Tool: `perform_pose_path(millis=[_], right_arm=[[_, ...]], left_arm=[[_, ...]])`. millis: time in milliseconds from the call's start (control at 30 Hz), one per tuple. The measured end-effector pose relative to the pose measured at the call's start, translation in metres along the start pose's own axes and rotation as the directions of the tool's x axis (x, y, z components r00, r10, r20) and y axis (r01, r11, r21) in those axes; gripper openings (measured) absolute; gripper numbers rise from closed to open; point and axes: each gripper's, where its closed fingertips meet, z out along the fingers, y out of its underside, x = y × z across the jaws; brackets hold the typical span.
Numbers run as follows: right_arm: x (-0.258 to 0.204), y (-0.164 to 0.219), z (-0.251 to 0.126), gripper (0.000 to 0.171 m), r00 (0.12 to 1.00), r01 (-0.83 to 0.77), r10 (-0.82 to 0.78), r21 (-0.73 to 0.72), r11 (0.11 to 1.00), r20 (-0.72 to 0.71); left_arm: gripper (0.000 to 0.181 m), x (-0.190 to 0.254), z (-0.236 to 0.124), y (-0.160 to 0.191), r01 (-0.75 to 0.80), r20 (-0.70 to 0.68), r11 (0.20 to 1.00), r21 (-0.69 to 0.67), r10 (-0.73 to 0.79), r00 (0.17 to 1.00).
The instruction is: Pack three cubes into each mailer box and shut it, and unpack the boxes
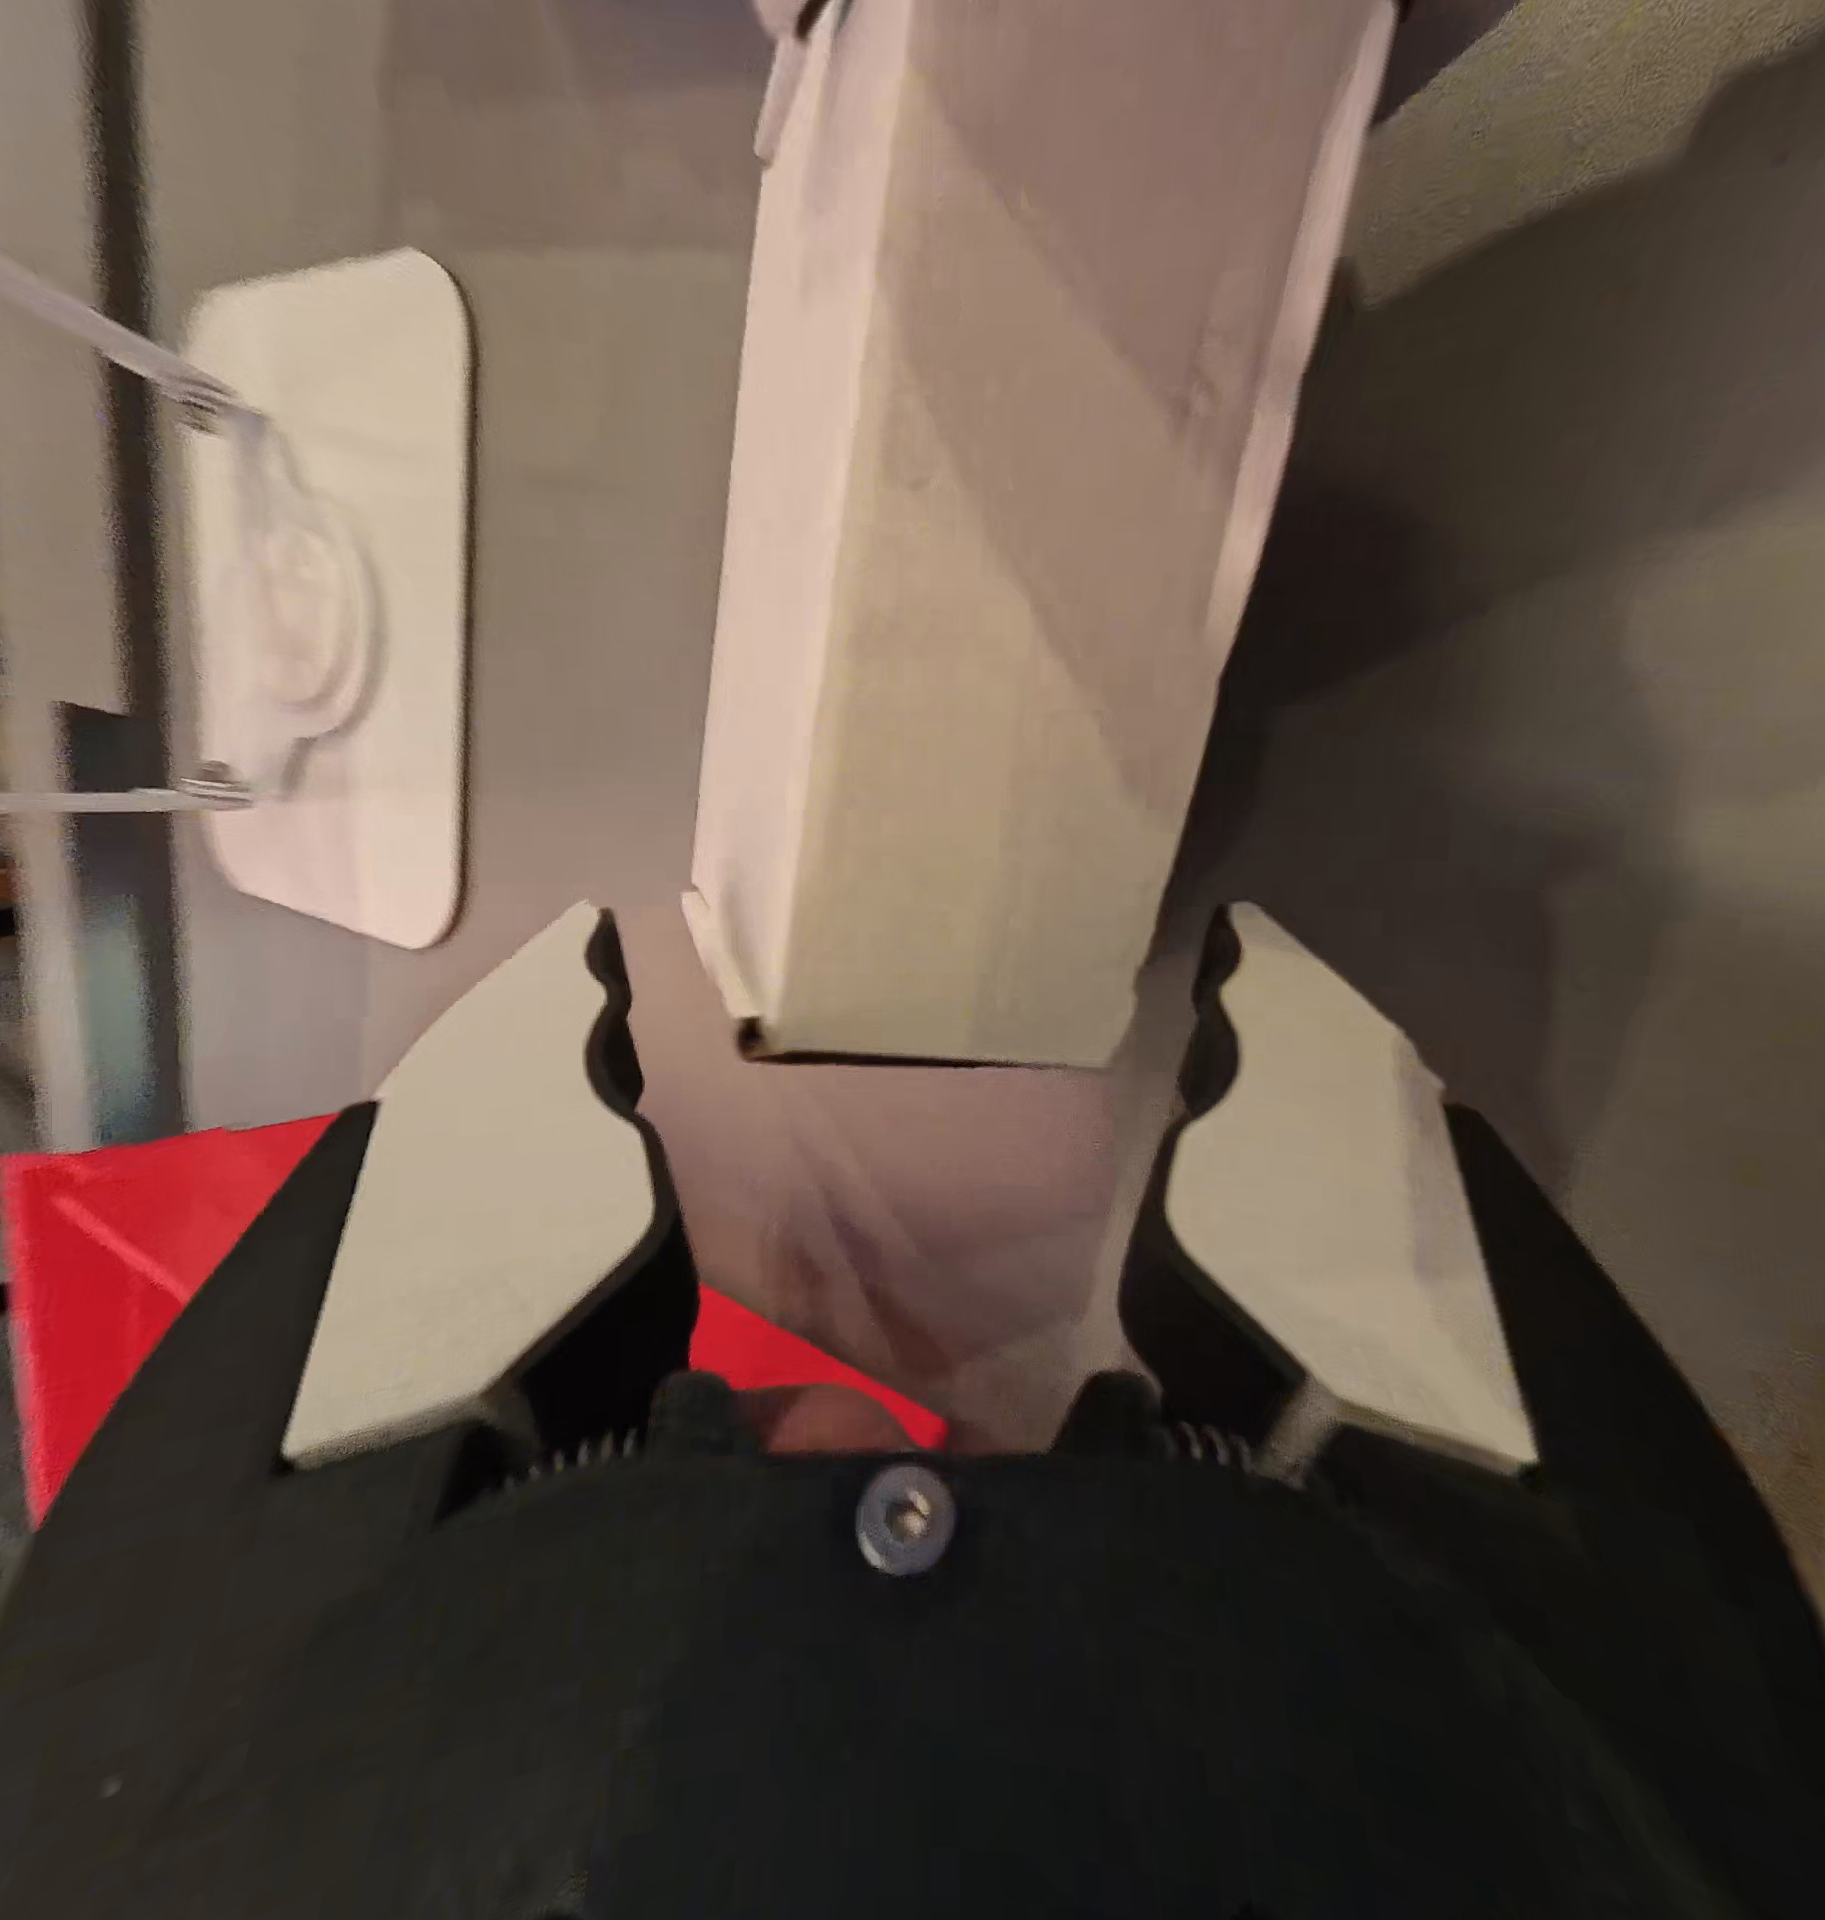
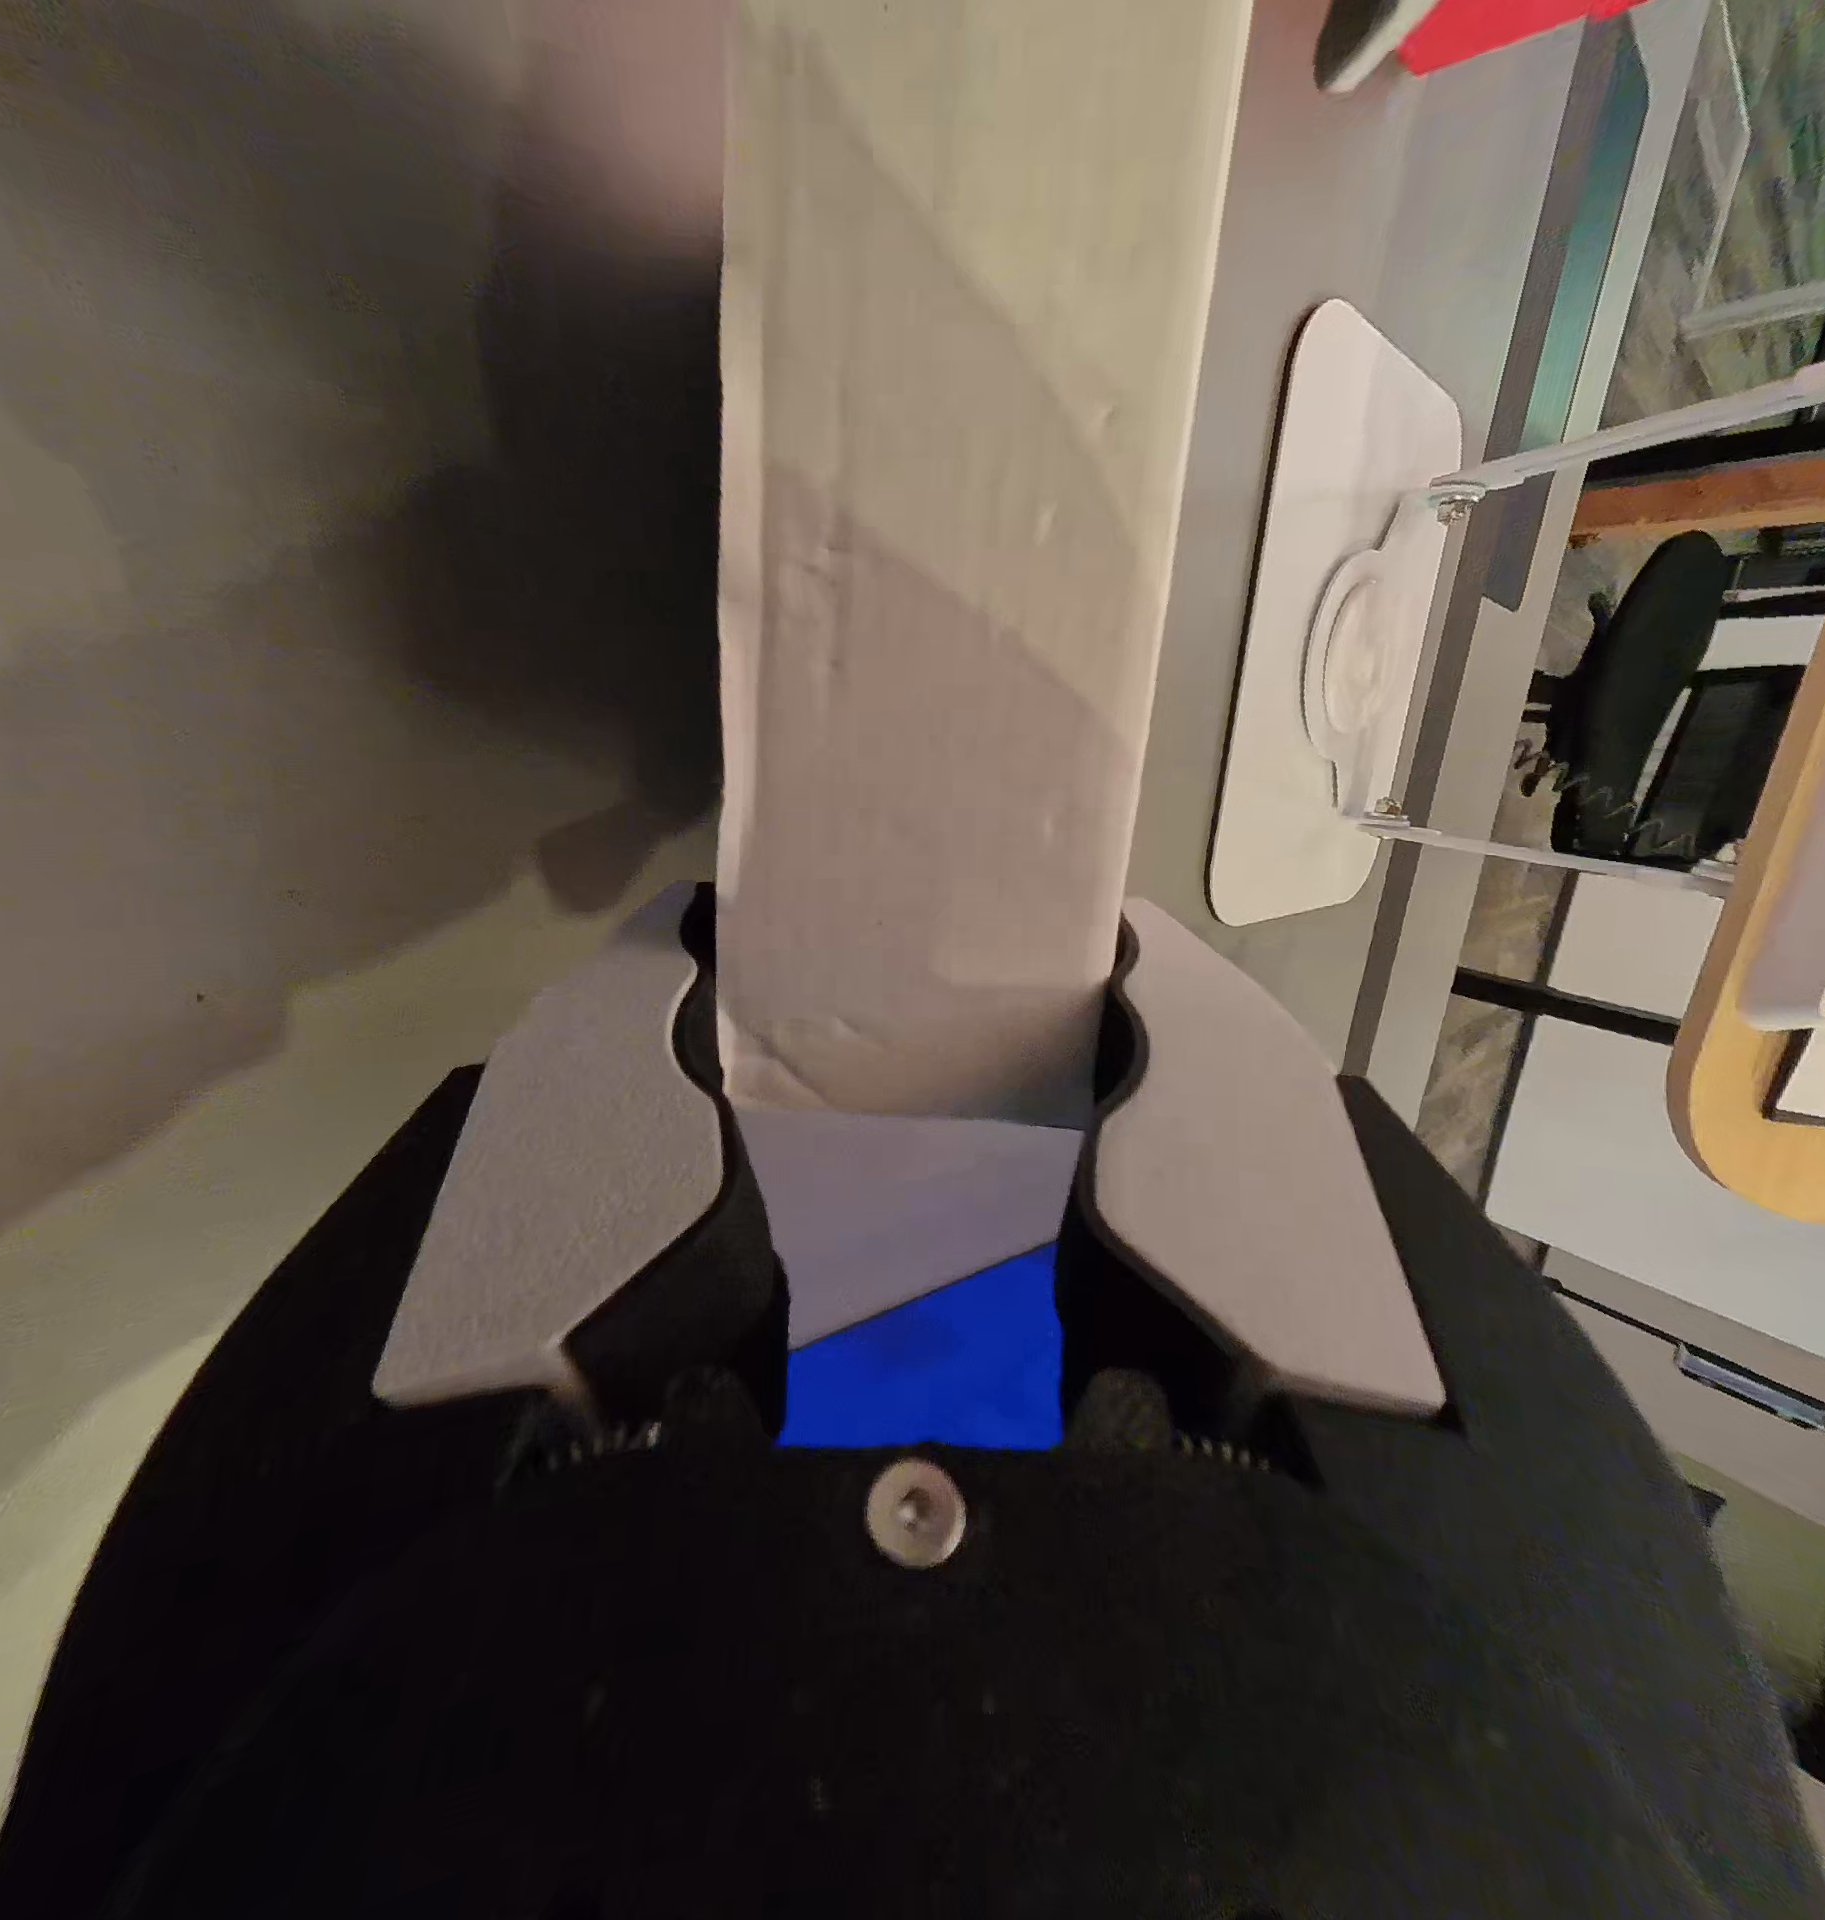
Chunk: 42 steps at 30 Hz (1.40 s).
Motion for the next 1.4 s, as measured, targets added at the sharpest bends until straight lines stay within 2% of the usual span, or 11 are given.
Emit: perform_pose_path(millis=[67, 133, 233, 300, 333, 467, 667, 867, 1033, 1200, 1400], right_arm=[[0.001, 0.000, 0.000, 0.069, 1.000, -0.008, 0.008, 0.008, 1.000, 0.013], [0.002, 0.001, 0.001, 0.069, 1.000, -0.013, 0.013, 0.000, 1.000, 0.022], [0.009, 0.004, -0.002, 0.071, 0.999, -0.035, 0.035, -0.019, 0.999, -0.014], [0.016, -0.002, -0.009, 0.091, 0.996, -0.044, 0.044, 0.000, 0.999, -0.075], [0.019, -0.006, -0.014, 0.094, 0.994, -0.020, 0.020, 0.008, 1.000, -0.109], [0.018, -0.021, -0.022, 0.058, 0.982, 0.049, -0.041, 0.040, 0.998, -0.183], [0.012, -0.025, -0.025, 0.052, 0.967, 0.091, -0.073, 0.066, 0.994, -0.244], [0.009, -0.026, -0.032, 0.049, 0.997, -0.002, 0.015, 0.168, 0.986, -0.077], [0.011, -0.024, -0.033, 0.048, 0.996, -0.074, 0.065, 0.193, 0.978, 0.055], [0.013, -0.023, -0.033, 0.048, 0.974, -0.176, 0.134, 0.231, 0.957, 0.185], [0.014, -0.024, -0.037, 0.047, 0.897, -0.323, 0.217, 0.235, 0.917, 0.386]], left_arm=[[0.093, -0.001, 0.005, 0.004, -0.063, 0.104, 0.998, -0.006, 0.063, 0.993], [0.080, -0.008, 0.008, 0.003, -0.036, 0.193, 0.999, 0.036, 0.028, 0.981], [0.077, -0.009, 0.009, -0.001, -0.011, 0.191, 0.995, 0.095, -0.007, 0.982], [0.076, -0.011, 0.009, -0.002, -0.002, 0.187, 0.995, 0.095, -0.016, 0.982], [0.076, -0.011, 0.009, -0.003, -0.010, 0.185, 0.996, 0.093, -0.008, 0.983], [0.076, -0.012, 0.009, -0.002, 0.022, 0.165, 0.995, 0.092, -0.037, 0.986], [0.076, -0.011, 0.009, 0.000, -0.009, 0.160, 0.996, 0.086, -0.005, 0.987], [0.075, -0.011, 0.009, -0.001, -0.032, 0.150, 0.996, 0.083, 0.019, 0.988], [0.074, -0.011, 0.010, -0.003, -0.030, 0.151, 0.995, 0.094, 0.015, 0.988], [0.074, -0.011, 0.010, -0.006, -0.024, 0.158, 0.993, 0.113, 0.006, 0.987], [0.074, -0.012, 0.010, -0.007, -0.023, 0.160, 0.991, 0.130, 0.002, 0.987]])
